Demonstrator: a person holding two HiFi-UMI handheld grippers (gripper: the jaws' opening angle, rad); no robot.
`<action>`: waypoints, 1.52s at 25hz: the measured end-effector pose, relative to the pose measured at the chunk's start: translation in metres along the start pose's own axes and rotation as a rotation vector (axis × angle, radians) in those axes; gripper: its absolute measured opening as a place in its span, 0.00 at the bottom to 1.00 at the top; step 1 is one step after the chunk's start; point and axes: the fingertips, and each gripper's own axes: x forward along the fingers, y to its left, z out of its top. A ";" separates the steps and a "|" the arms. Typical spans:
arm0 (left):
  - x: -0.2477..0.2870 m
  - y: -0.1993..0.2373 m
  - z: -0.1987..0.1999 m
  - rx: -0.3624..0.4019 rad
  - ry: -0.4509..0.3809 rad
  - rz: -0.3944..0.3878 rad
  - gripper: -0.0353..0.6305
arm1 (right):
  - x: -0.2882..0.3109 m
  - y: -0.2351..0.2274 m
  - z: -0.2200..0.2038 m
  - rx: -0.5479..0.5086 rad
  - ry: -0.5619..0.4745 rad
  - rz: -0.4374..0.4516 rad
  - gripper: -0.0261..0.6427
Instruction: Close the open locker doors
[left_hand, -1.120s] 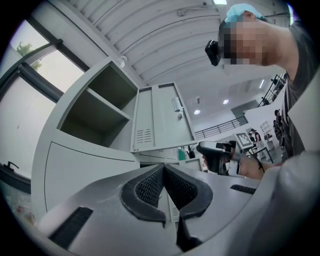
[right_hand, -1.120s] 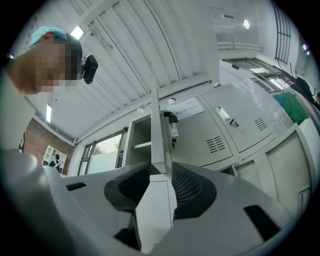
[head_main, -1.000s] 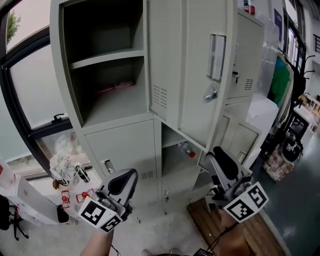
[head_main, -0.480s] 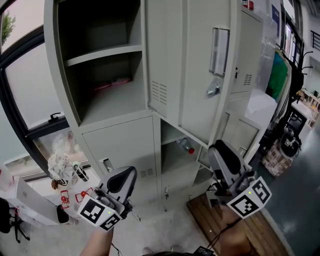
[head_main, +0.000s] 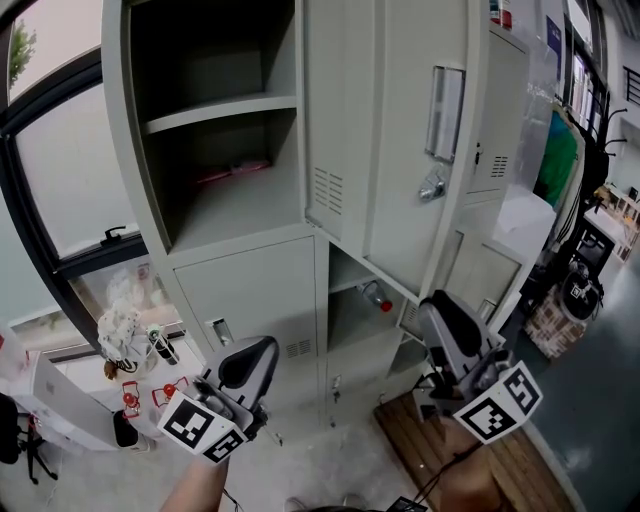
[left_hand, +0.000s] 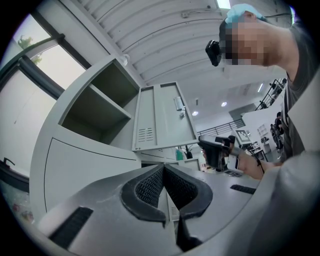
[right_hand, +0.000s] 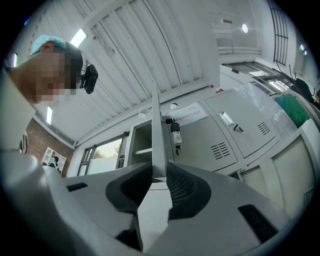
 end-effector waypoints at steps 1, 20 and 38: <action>0.000 0.000 0.000 -0.001 0.000 -0.002 0.07 | 0.000 0.002 0.000 0.002 0.000 0.003 0.17; -0.029 0.021 -0.004 -0.024 -0.005 -0.025 0.07 | 0.014 0.065 -0.012 -0.011 0.016 0.093 0.17; -0.069 0.057 0.003 -0.005 -0.009 0.042 0.07 | 0.056 0.136 -0.034 -0.043 0.004 0.227 0.16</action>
